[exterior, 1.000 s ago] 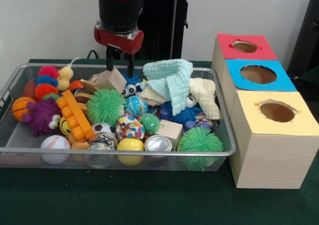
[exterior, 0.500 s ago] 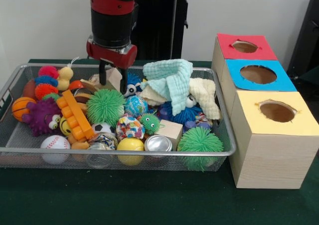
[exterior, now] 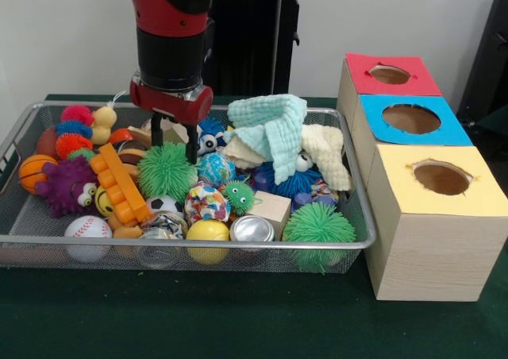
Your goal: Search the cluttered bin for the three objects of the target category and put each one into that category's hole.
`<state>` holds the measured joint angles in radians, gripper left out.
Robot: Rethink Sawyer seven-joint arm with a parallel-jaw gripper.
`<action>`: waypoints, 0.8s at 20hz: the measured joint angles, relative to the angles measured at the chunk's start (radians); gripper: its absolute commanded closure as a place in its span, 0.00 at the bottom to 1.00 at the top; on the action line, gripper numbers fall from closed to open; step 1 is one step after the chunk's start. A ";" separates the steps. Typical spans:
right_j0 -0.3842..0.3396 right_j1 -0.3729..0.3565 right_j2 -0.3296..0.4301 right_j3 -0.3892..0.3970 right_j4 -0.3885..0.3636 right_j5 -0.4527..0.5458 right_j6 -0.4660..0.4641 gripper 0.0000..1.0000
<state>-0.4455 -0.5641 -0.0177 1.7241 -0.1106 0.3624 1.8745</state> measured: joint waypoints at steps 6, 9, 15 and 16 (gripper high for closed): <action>0.000 0.004 0.000 -0.019 0.000 0.000 0.000 0.00; 0.002 0.008 0.000 -0.029 0.000 0.000 0.000 0.00; 0.017 0.045 0.000 -0.082 -0.001 0.011 0.000 0.00; 0.020 0.053 0.000 -0.095 -0.001 0.014 0.000 0.00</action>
<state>-0.4252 -0.5109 -0.0179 1.6288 -0.1113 0.3768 1.8745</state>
